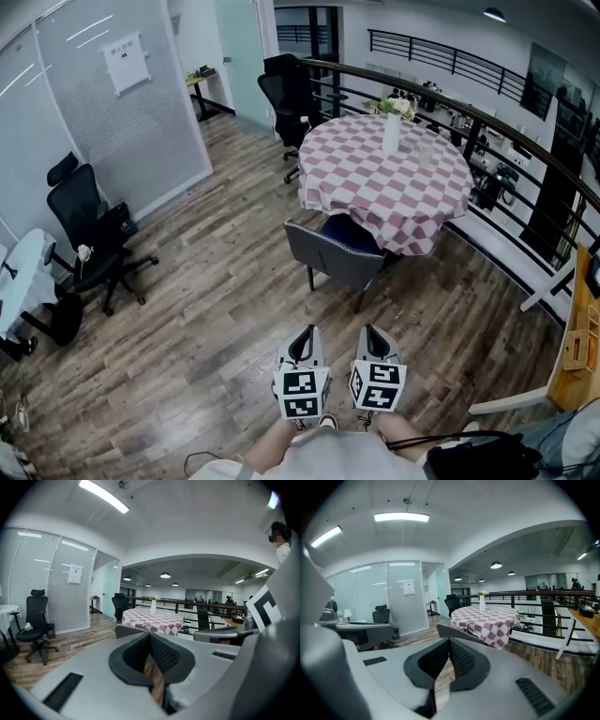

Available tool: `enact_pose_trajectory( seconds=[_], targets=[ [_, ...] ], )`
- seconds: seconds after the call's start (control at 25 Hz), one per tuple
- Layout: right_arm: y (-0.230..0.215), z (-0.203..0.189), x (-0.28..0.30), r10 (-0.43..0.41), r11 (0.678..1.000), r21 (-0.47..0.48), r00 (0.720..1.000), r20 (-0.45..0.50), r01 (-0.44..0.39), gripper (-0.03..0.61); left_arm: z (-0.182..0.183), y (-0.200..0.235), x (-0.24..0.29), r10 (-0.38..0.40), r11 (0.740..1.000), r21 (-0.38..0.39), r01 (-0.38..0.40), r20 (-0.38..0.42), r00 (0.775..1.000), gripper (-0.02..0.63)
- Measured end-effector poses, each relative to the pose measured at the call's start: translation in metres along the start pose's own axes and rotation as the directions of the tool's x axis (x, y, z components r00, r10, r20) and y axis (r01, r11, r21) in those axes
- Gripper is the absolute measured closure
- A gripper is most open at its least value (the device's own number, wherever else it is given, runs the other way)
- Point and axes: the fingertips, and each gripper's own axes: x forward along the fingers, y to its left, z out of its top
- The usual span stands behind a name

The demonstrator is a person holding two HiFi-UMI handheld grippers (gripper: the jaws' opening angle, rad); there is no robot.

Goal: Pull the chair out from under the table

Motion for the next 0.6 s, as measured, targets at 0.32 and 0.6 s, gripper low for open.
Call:
enact_pose_trajectory(
  seconds=[0.32, 0.6],
  targets=[
    [-0.025, 0.001, 0.027, -0.008, 1.000, 0.026, 0.999, -0.033, 0.009, 0.560, 0.005, -0.006, 0.037, -0.007, 1.000, 0.005, 0.007, -0.014, 1.000, 0.614],
    [-0.042, -0.008, 0.042, -0.024, 0.998, 0.061, 0.997, -0.071, 0.028, 0.560, -0.001, -0.008, 0.055, -0.015, 1.000, 0.006, 0.015, -0.042, 0.999, 0.614]
  ],
)
